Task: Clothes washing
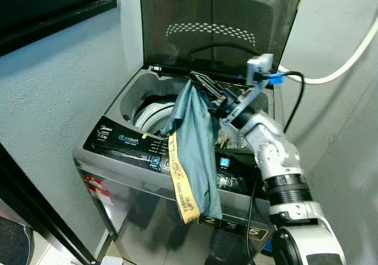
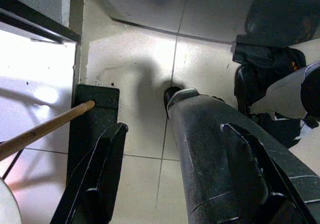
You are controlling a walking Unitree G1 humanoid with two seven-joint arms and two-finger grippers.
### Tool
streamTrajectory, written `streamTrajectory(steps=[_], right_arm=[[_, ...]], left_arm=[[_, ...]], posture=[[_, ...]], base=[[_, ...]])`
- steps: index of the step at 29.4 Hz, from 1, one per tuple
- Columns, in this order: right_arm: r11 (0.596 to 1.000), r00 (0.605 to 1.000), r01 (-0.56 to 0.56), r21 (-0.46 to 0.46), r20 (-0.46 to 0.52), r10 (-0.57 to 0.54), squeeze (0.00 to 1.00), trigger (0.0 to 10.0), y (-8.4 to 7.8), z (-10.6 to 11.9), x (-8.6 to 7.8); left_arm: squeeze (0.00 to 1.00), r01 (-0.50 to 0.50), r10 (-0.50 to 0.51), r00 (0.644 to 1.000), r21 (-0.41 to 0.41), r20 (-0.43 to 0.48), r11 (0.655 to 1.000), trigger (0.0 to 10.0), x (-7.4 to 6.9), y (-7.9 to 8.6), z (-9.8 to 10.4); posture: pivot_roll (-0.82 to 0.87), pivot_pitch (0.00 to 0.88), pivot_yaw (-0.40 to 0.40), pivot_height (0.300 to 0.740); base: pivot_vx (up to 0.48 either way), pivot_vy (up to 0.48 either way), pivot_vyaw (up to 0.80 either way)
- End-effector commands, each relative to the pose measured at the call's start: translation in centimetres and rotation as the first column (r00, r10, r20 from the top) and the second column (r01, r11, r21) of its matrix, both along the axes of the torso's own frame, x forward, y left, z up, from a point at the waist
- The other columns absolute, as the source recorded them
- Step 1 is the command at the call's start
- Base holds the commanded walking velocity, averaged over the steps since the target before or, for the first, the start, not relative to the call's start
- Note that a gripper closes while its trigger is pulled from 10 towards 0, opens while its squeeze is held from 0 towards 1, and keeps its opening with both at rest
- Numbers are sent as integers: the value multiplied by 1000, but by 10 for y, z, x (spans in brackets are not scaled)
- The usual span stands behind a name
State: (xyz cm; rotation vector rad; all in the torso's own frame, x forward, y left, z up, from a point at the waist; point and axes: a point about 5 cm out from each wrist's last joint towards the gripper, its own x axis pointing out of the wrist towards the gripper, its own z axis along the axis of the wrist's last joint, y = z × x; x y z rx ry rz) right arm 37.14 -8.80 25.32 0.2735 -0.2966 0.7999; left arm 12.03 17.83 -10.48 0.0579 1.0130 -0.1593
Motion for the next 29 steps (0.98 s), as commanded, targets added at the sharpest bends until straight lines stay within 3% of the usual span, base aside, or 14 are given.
streamTrajectory(steps=[1,4,5,6,12,14,15,16,17,18,19,24,29], right_arm=[[997,997,80,13,19,-80,0,10000,0,12,6],[985,986,168,38,-2,-168,0,10000,-3,23,15],[943,947,319,101,20,-322,0,10000,-19,47,25],[923,929,363,126,30,-369,0,10000,-26,58,27],[907,905,402,123,98,-414,0,10000,-31,76,26],[922,910,385,27,155,-384,0,10000,-24,76,25],[922,910,385,27,155,-384,0,10000,-24,76,25],[888,915,383,-253,232,-329,0,10000,-9,54,25],[850,937,336,-405,235,-258,0,10000,-1,36,24],[816,952,297,-497,224,-209,0,10000,3,23,23],[816,952,297,-497,224,-209,0,10000,3,23,23],[716,992,125,-687,97,-80,0,10000,13,-26,17],[701,993,115,-704,64,-98,0,10000,19,-41,16]], left_arm=[[0,0,-1,995,-8,-97,1000,10000,-24,-4,-8],[0,-1,1,995,-8,-95,1000,10000,-23,-4,-8],[0,-7,6,996,-8,-92,1000,10000,-23,-5,-8],[0,-12,11,996,-9,-90,1000,10000,-23,-5,-8],[0,-28,27,995,-14,-92,1000,10000,-24,-5,-8],[0,-32,30,995,-16,-94,999,10000,-25,-6,-8],[0,-32,30,995,-16,-94,999,10000,-25,-6,-8],[0,-27,25,995,-17,-95,1000,10000,-25,-6,-8],[0,-23,22,995,-17,-93,1000,10000,-24,-6,-8],[0,-21,19,996,-16,-93,1000,10000,-24,-7,-8],[0,-21,19,996,-16,-93,1000,10000,-24,-7,-8],[0,-11,10,996,-15,-87,1000,10000,-22,-8,-8],[0,-7,6,996,-14,-88,1000,10000,-23,-8,-8]], posture=[[-12,0,-43,740],[-12,0,-43,740],[-3,0,-53,740],[6,0,-64,740],[6,0,-64,740],[6,0,-64,740],[6,0,-64,740],[2,0,-71,740],[-4,0,-72,740],[-4,0,-72,740],[-4,0,-72,740],[-9,0,-69,740],[-8,0,-63,740]], base=[[0,0,0],[0,0,0],[0,0,0],[0,0,0],[0,0,0],[0,0,0],[0,0,0],[0,0,0],[0,0,0],[0,0,0],[0,0,0],[0,0,0],[0,0,0]])
